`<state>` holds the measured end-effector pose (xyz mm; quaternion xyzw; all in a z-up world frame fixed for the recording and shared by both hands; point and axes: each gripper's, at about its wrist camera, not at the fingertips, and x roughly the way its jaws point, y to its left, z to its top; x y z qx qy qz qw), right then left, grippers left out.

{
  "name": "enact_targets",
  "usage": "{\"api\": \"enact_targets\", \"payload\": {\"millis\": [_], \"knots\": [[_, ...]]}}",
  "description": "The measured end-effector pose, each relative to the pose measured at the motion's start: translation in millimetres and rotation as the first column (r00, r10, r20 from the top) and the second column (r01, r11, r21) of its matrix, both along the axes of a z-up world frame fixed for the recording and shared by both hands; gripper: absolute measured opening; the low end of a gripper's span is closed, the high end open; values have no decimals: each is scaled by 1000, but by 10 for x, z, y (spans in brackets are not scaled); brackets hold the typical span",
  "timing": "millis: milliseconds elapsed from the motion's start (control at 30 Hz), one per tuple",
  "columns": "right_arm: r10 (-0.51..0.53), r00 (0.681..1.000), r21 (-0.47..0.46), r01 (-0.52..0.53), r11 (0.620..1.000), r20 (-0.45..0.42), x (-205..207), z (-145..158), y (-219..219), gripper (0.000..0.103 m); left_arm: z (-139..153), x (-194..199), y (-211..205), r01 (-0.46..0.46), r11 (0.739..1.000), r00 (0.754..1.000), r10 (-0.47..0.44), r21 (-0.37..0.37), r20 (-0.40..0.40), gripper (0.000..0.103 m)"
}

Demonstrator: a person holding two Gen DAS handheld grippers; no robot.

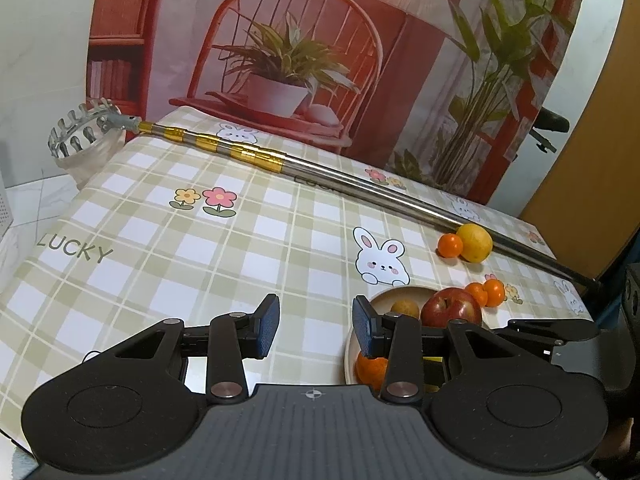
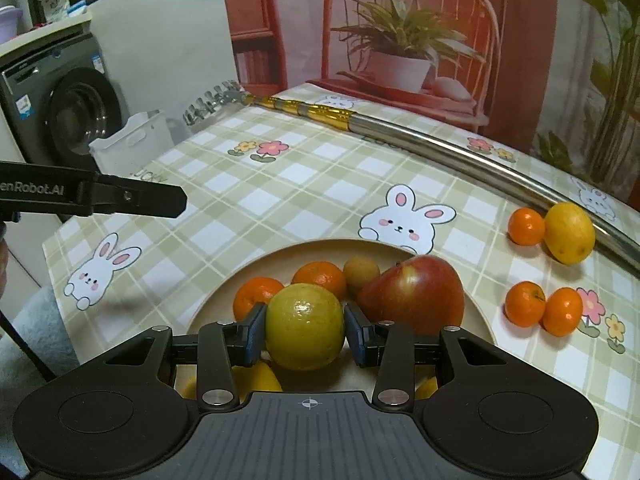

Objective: Organize fruits
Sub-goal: 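Lower the green-yellow fruit into the plate and open the right tool, then move both open tools from the plate toward the remaining loose tangerines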

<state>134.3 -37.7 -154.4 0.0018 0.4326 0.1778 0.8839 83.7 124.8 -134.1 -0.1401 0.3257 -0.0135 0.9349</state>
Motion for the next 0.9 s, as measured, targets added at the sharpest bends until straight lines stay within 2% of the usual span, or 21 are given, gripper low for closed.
{"api": "enact_targets", "payload": {"millis": [200, 467, 667, 900], "knots": [[-17, 1000, 28, 18, 999, -4, -29, -40, -42, 40, 1, 6, -17, 6, 1000, 1000, -6, 3, -6, 42], [-67, 994, 82, 60, 995, 91, -223, 113, -183, 40, 18, -9, -67, 17, 1000, 1000, -17, 11, -10, 43], [-169, 970, 99, 153, 983, 173, -454, 224, -441, 40, 27, -45, -154, 44, 999, 999, -43, 28, -12, 43], [-286, 938, 135, 264, 955, 194, -631, 252, -797, 40, 49, -89, -313, 83, 995, 996, -82, 54, -19, 43]]}}
